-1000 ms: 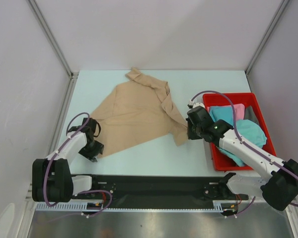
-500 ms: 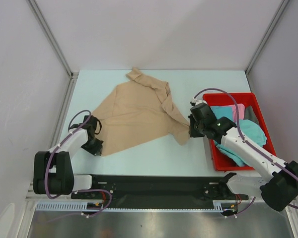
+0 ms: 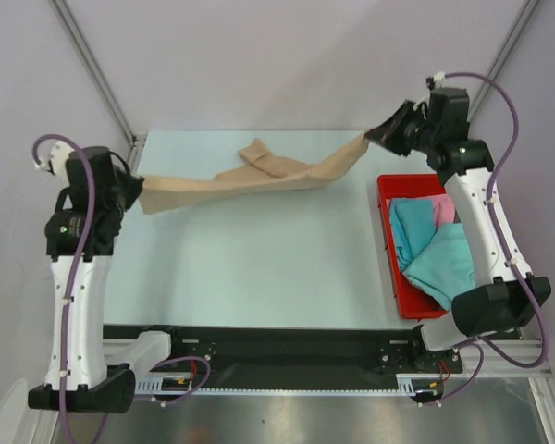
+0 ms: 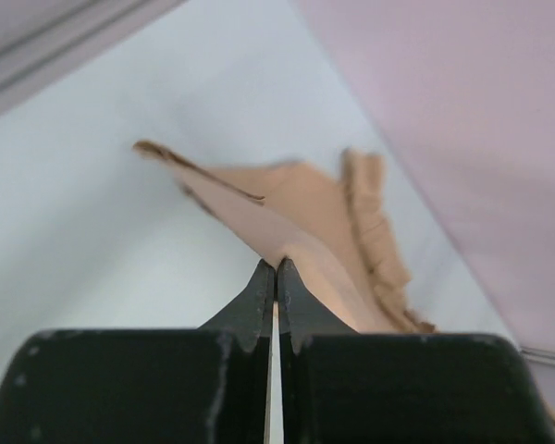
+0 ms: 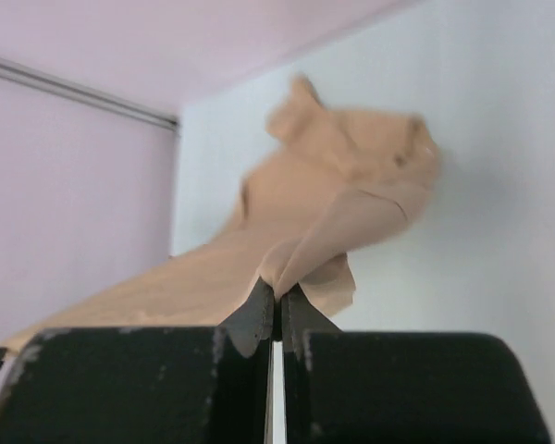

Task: Fold and stack the t-shirts
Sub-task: Flatten the tshirt out

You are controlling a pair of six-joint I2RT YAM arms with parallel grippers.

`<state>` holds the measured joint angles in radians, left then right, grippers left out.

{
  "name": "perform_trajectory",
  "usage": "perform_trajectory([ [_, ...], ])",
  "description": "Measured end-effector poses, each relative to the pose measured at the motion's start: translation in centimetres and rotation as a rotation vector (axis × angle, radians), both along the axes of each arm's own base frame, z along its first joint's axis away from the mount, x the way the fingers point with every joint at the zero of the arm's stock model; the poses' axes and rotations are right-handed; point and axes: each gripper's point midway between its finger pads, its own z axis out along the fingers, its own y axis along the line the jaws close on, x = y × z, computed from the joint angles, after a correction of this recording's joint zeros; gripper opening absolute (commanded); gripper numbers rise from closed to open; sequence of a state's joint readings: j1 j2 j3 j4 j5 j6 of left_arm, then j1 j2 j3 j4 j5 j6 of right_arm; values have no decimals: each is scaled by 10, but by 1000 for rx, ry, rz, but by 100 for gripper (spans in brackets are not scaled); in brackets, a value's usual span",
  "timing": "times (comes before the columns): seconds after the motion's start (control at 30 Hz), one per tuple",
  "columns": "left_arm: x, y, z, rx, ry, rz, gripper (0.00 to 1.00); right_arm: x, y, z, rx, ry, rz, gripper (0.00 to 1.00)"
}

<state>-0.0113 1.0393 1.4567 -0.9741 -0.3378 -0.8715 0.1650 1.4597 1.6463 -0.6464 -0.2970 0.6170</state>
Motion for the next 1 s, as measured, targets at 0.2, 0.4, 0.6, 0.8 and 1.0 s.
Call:
perform_trajectory([
  [0.2,10,0,102,102,-262,-69,0,35,2,86,214,-182,52,0],
  [0.4,13,-15,178,222,-458,-209,0,27,-4,171,310,-431,120,0],
  [0.6,-13,-12,227,314,-576,-207,0,-17,-10,252,296,-678,151,0],
  [0.8,-15,6,231,271,-544,-145,0,-59,-15,310,267,-852,159,0],
  [1.0,8,5,211,210,-463,-177,0,-81,-32,336,237,-933,124,0],
])
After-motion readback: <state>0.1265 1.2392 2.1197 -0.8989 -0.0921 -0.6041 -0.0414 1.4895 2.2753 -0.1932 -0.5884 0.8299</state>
